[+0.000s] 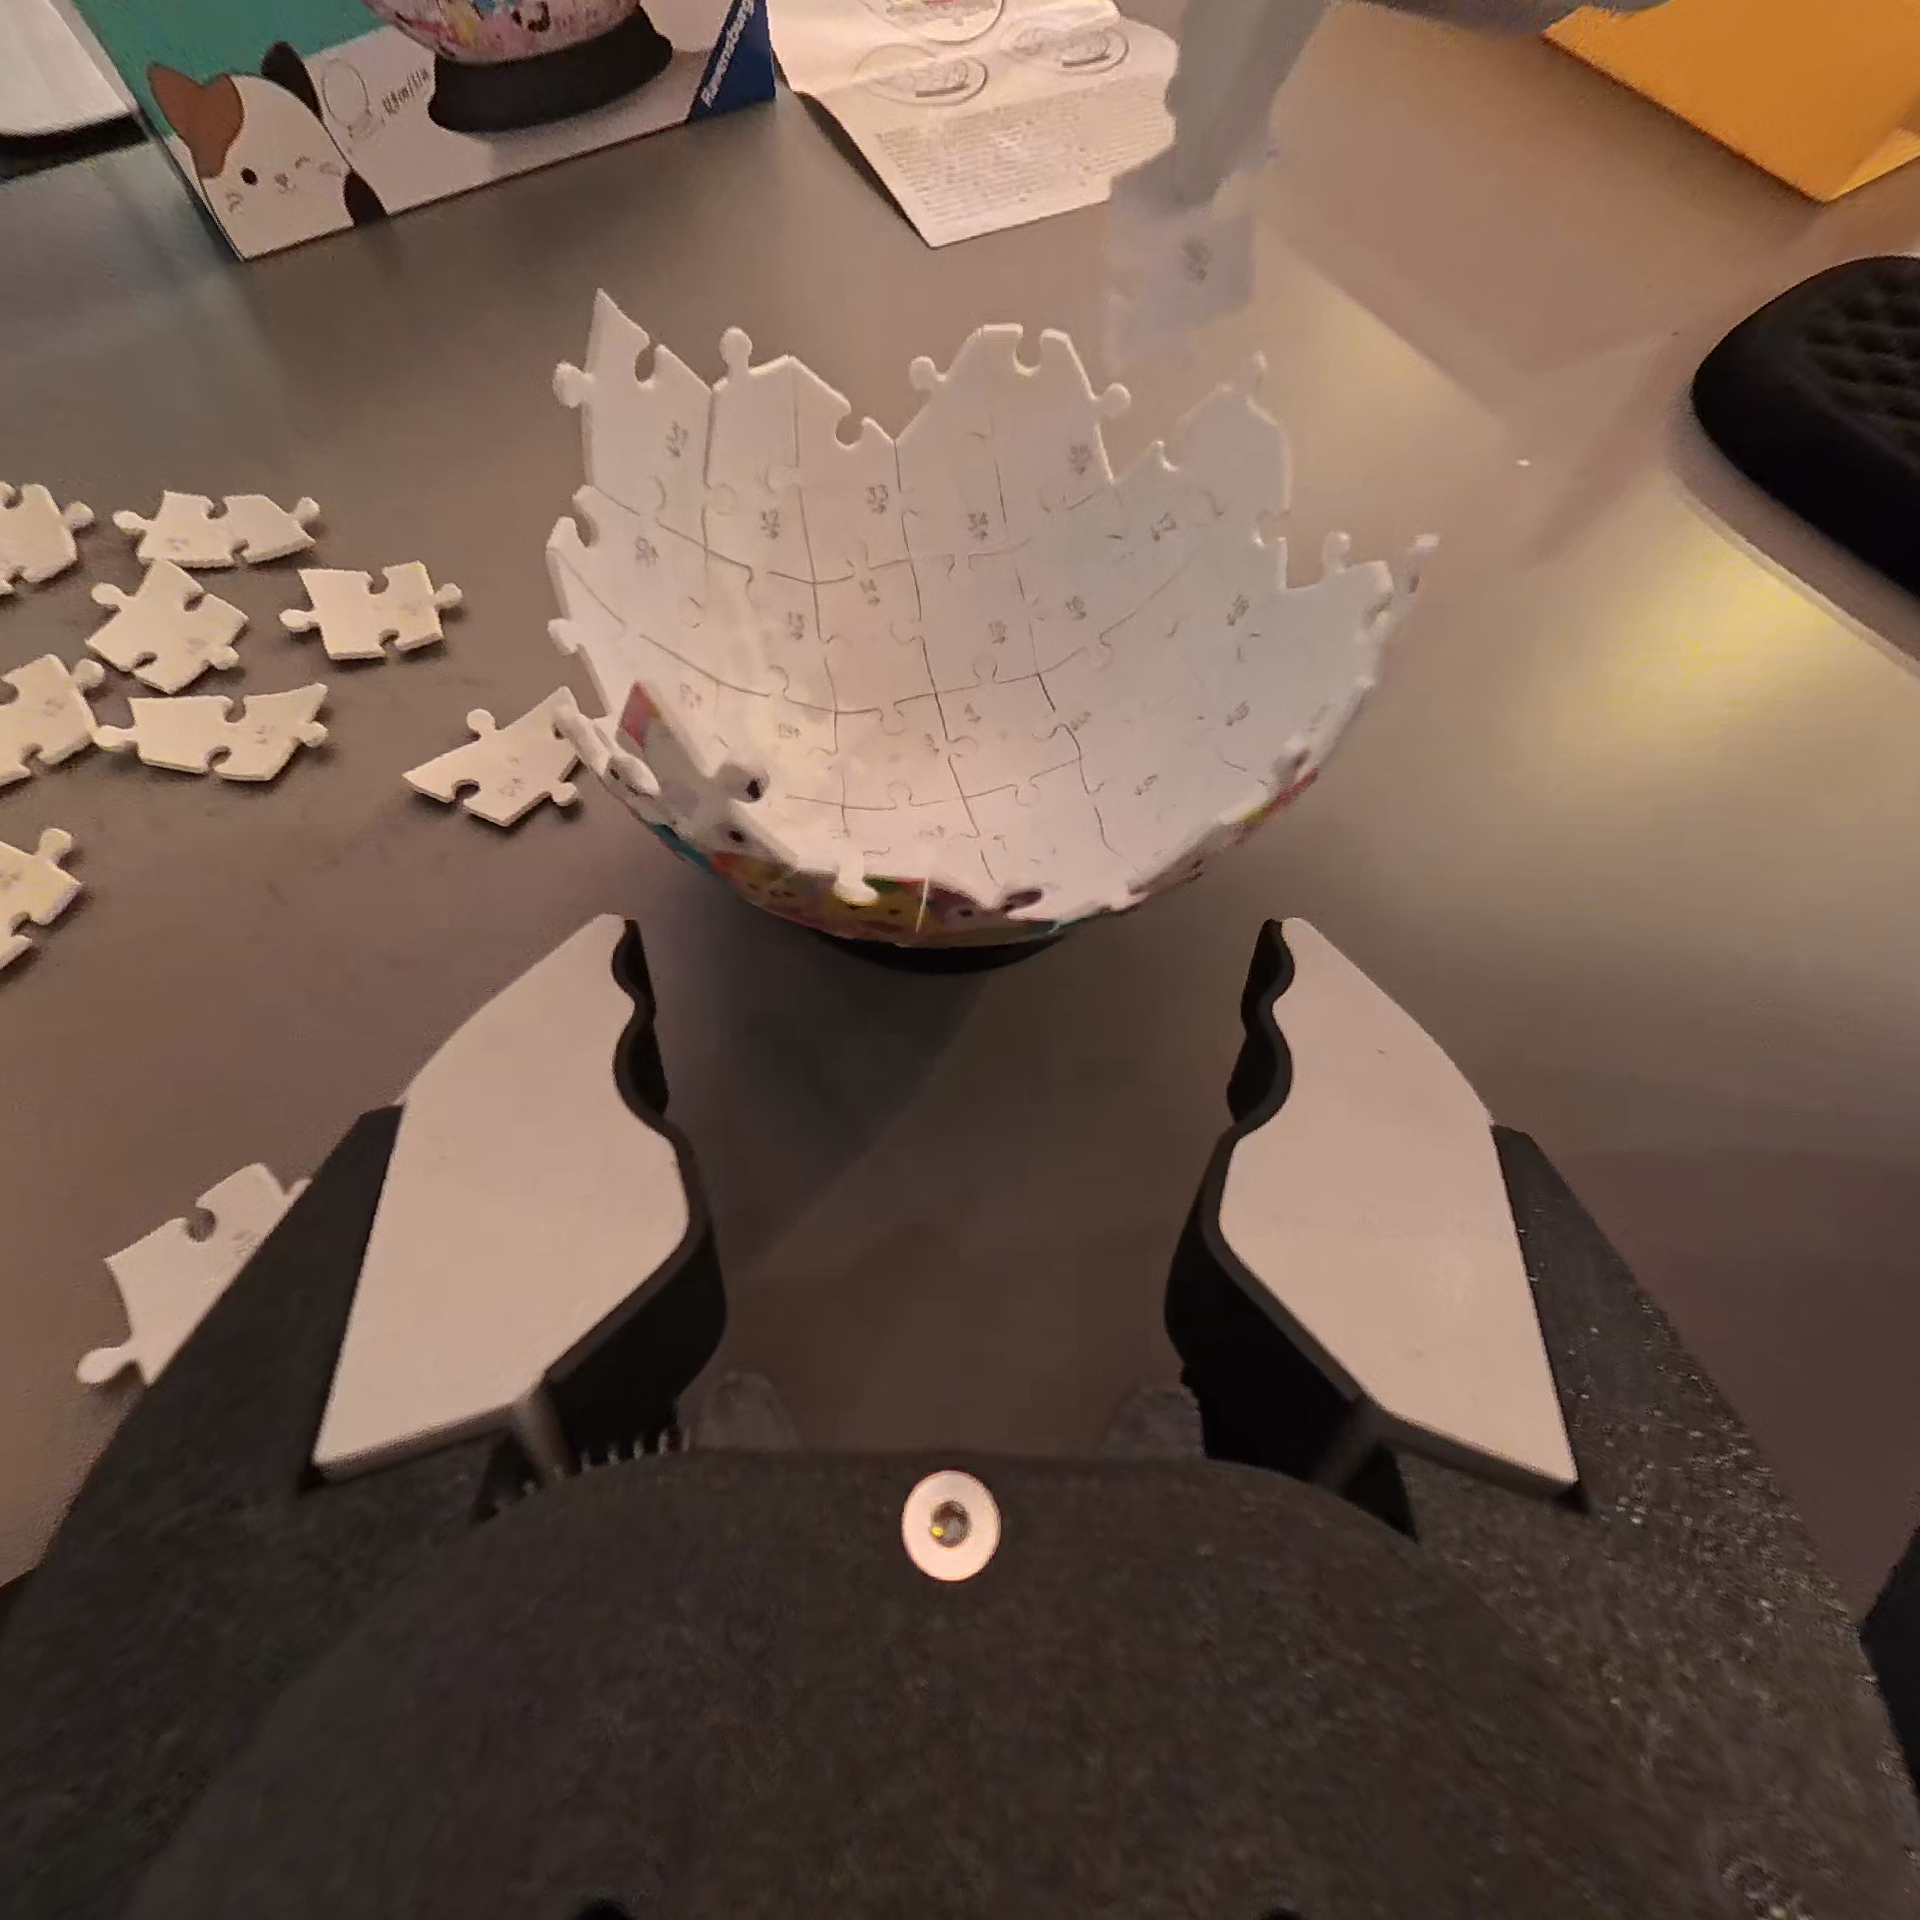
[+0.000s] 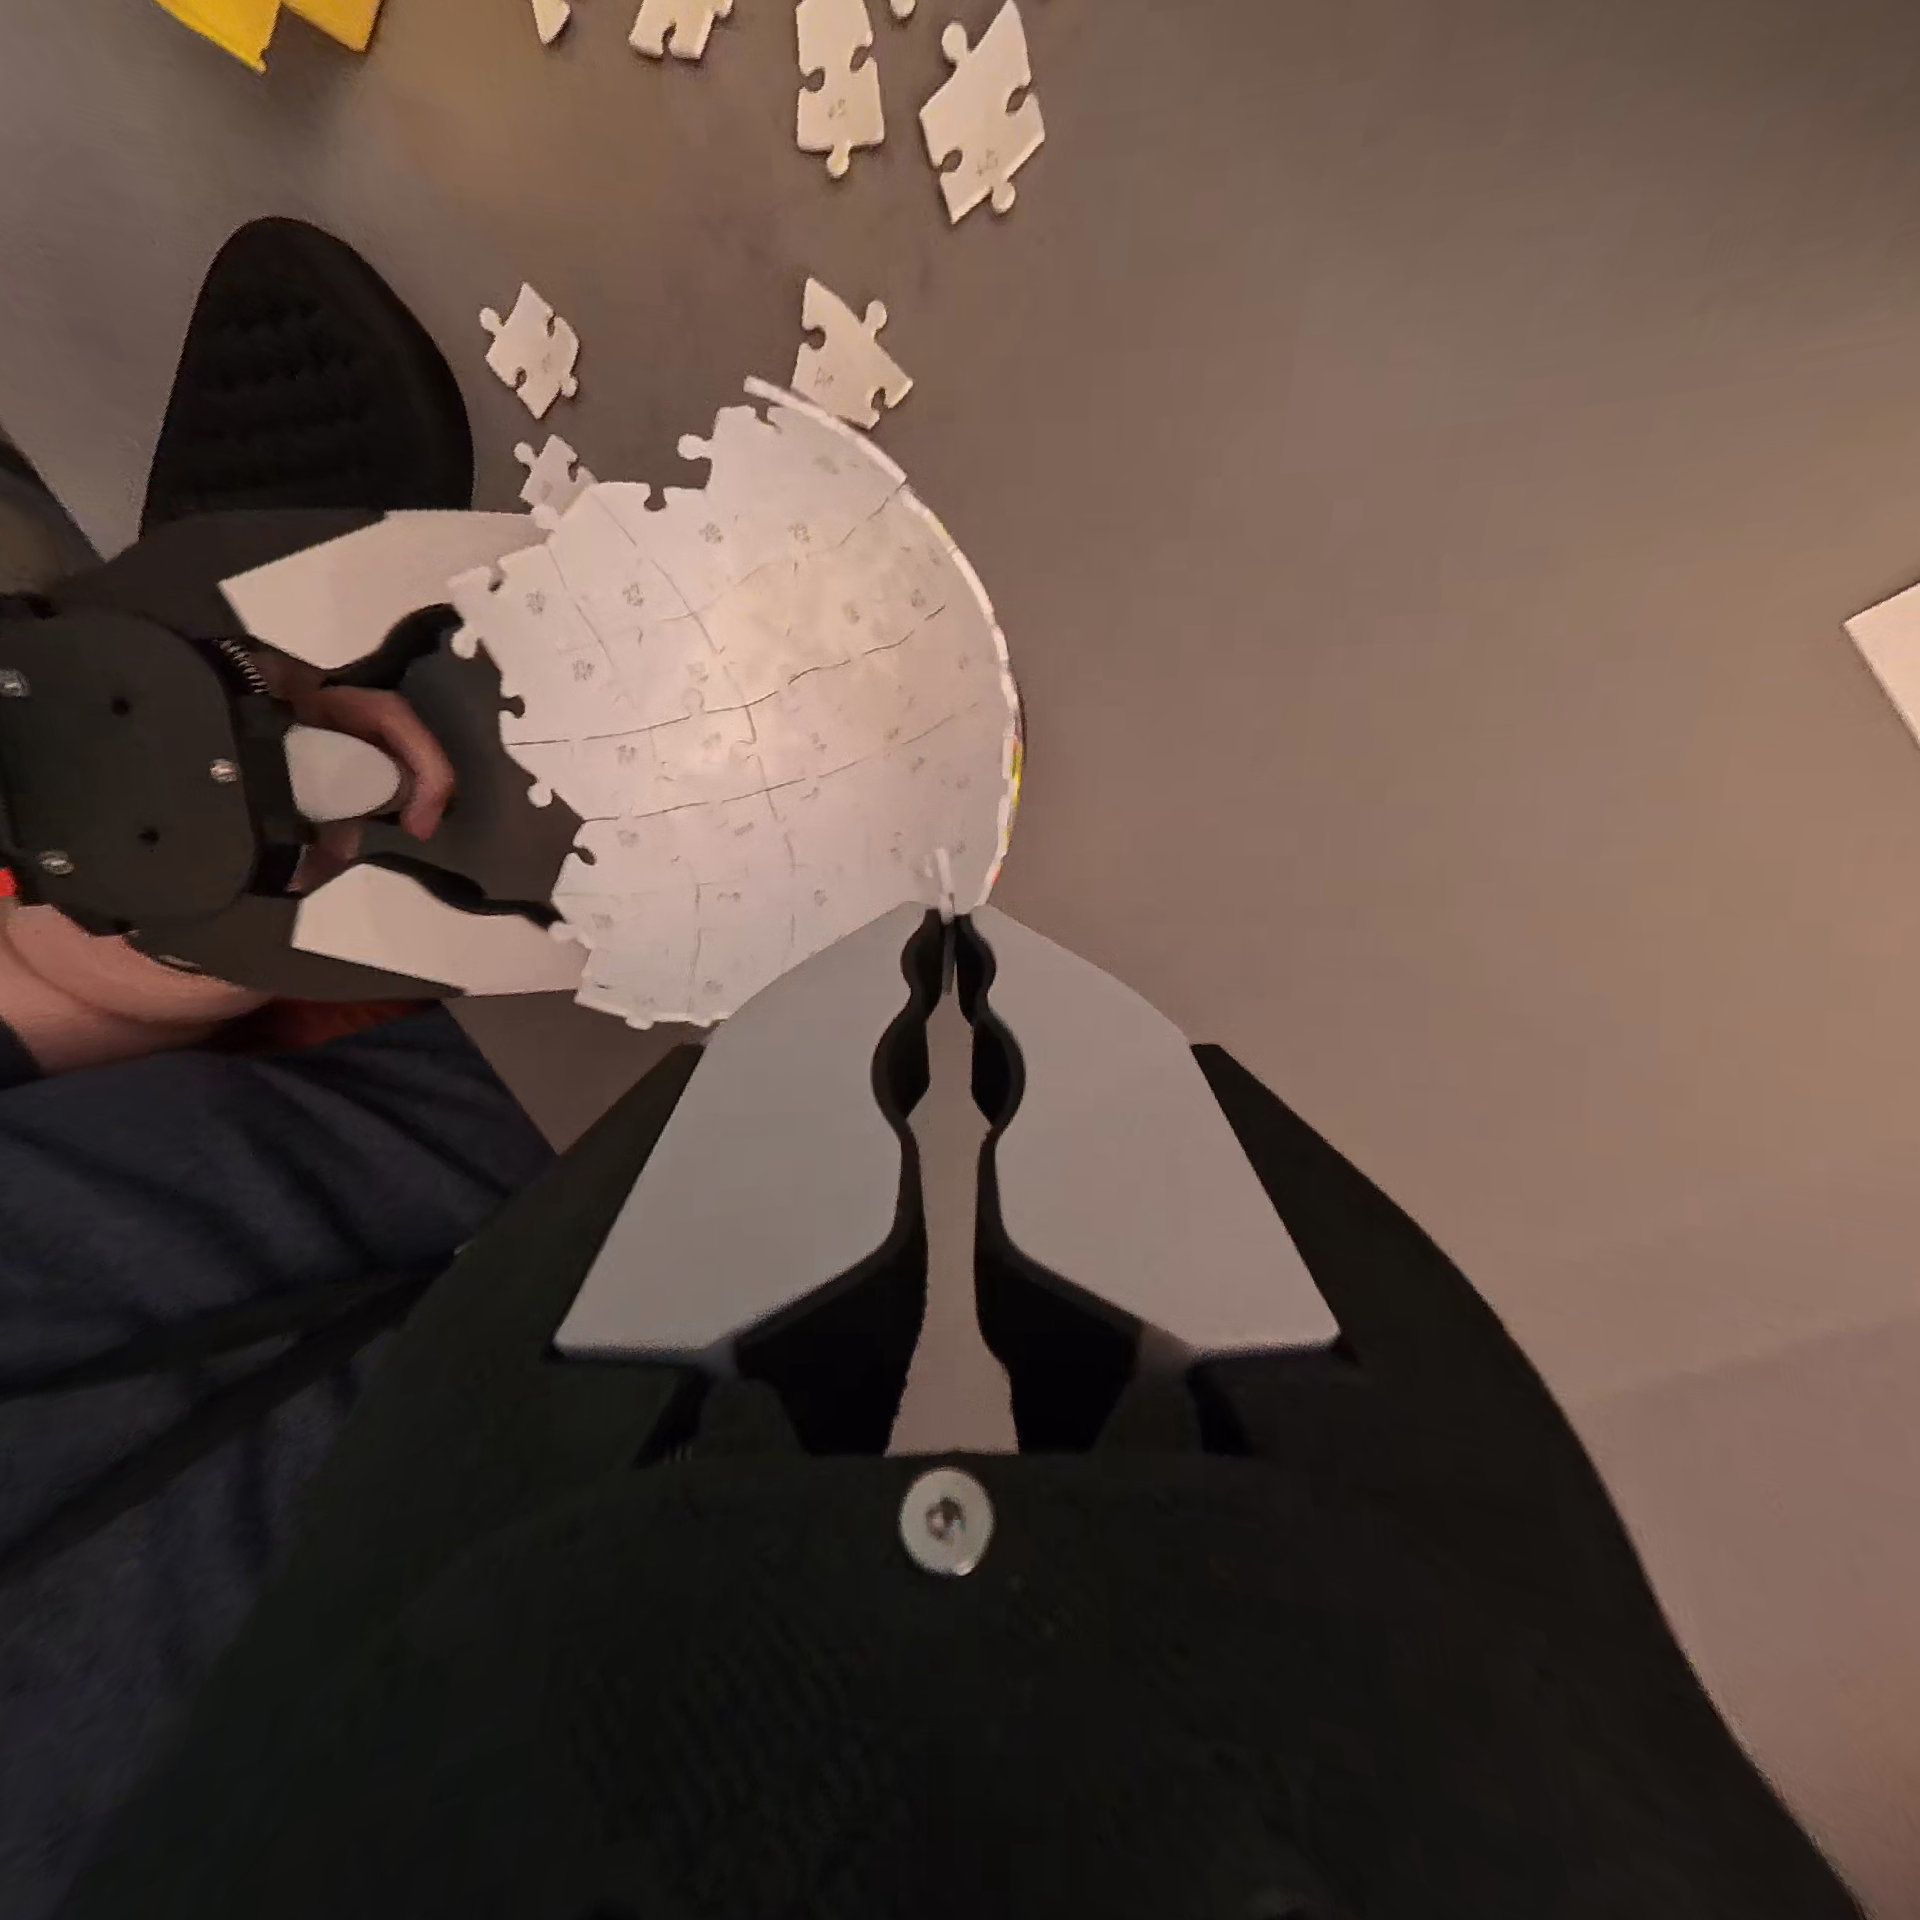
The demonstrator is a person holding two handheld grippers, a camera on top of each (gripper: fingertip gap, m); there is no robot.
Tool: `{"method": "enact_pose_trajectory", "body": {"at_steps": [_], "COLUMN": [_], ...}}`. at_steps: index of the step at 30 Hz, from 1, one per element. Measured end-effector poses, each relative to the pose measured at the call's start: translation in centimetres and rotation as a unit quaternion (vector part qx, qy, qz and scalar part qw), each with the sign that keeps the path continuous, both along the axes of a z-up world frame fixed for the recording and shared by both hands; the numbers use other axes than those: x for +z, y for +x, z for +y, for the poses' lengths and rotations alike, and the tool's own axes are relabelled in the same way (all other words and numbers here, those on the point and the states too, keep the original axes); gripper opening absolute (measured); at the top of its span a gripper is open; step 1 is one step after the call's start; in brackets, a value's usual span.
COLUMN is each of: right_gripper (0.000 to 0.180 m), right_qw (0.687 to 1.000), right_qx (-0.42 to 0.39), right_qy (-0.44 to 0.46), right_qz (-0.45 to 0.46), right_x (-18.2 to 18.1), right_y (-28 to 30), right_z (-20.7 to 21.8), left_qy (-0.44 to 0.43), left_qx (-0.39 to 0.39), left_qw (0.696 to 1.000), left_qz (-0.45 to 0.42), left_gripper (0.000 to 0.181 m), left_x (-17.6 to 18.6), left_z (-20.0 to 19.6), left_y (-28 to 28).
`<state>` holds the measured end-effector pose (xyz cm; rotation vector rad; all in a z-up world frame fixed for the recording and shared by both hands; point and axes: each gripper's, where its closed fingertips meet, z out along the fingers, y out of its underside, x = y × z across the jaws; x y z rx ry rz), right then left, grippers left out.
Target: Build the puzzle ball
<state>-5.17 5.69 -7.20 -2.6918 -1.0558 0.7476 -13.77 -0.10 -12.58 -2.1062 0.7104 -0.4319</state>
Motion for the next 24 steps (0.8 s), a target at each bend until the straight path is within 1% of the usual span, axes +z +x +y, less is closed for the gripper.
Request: {"method": "enact_pose_trajectory", "body": {"at_steps": [3,5,9,14,22,24], "right_gripper": [0.003,0.003,0.003,0.003,0.003,0.003], "right_qw": [0.999,0.999,0.997,0.992,0.988,0.990], "right_qx": [0.010,0.018,0.032,0.046,0.049,0.051], "right_qy": [-0.028,-0.030,-0.045,-0.053,-0.070,-0.070], "right_qz": [-0.016,-0.035,-0.061,-0.105,-0.127,-0.112], "right_x": [-0.3,-0.5,-0.8,-1.4,-1.8,-1.6], "right_y": [-0.1,-0.1,-0.5,-0.5,-0.4,-0.7], "right_z": [-0.3,-0.1,0.1,0.3,0.4,0.4], "left_qy": [-0.018,-0.022,-0.002,0.005,0.025,0.028], "left_qx": [0.003,0.004,0.008,0.004,-0.009,-0.012], "left_qw": [1.000,1.000,1.000,1.000,1.000,0.999], "left_qz": [0.003,0.006,0.020,0.005,0.009,0.006], "left_gripper": [0.105,0.102,0.097,0.095,0.093,0.092], "left_x": [-1.0,-1.4,-1.2,-0.7,-0.4,-0.3], "left_z": [0.3,0.4,0.9,1.2,1.2,1.3], "left_y": [0.2,0.4,0.3,0.7,0.7,0.6]}}
